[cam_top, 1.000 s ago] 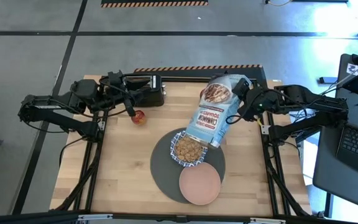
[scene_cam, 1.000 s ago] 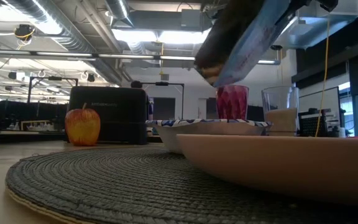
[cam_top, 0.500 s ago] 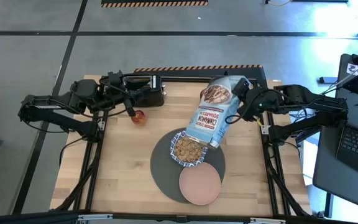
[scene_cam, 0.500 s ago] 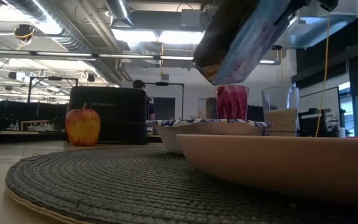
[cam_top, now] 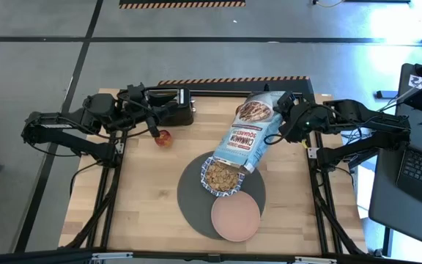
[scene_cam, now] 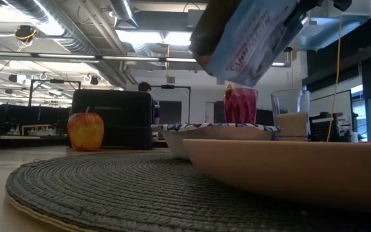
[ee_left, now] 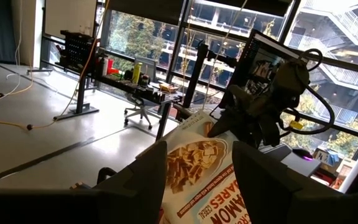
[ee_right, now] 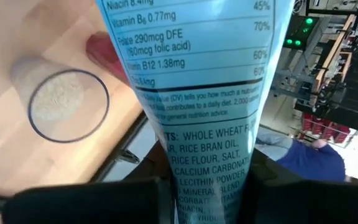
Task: Arrange a breakfast setting
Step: Pour the cereal from the cereal box into the blue patterned bowl, then put the bread on the pink plate
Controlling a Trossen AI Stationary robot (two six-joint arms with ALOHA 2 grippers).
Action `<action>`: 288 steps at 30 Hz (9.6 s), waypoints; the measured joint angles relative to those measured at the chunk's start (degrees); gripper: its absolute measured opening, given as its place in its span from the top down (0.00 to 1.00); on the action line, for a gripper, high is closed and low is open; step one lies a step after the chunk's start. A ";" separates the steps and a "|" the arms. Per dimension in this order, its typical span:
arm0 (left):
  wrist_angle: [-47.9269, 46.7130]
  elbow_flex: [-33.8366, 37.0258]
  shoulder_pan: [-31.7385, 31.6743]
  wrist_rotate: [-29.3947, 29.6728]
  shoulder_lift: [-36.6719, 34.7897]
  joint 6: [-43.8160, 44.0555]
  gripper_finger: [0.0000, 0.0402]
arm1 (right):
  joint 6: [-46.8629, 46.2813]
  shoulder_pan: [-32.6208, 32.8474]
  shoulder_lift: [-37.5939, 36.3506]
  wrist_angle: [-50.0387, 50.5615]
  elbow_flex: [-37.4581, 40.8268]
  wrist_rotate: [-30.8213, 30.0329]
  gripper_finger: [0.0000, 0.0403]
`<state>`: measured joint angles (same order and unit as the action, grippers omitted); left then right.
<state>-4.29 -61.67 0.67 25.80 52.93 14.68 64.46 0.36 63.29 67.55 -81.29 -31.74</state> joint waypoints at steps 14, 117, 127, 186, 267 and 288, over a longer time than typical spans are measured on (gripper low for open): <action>0.02 0.00 0.00 0.00 0.00 -0.24 0.57 | -11.22 -6.86 -0.16 -0.37 -13.36 10.79 0.81; 14.23 0.02 -1.75 -0.47 6.45 4.90 0.57 | -36.87 -57.77 45.30 -100.49 37.19 83.96 0.72; 14.23 0.02 -1.75 -1.73 6.45 4.85 0.57 | -37.24 -57.77 45.17 -100.22 37.24 86.98 0.55; 14.33 -0.02 -2.54 -1.48 7.08 4.72 0.57 | -16.56 -64.67 27.16 -68.59 36.93 77.71 0.38; -27.00 0.00 -36.90 -49.09 6.53 -0.83 0.57 | -53.73 -10.44 -2.27 -44.03 19.56 34.08 0.38; -36.03 -0.02 -41.10 -40.37 4.11 -17.55 0.57 | -57.99 -7.09 0.43 -54.65 19.56 32.12 0.38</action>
<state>-40.32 -61.69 -40.43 -14.56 57.04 -2.88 6.46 -6.73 63.72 12.90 -61.73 0.38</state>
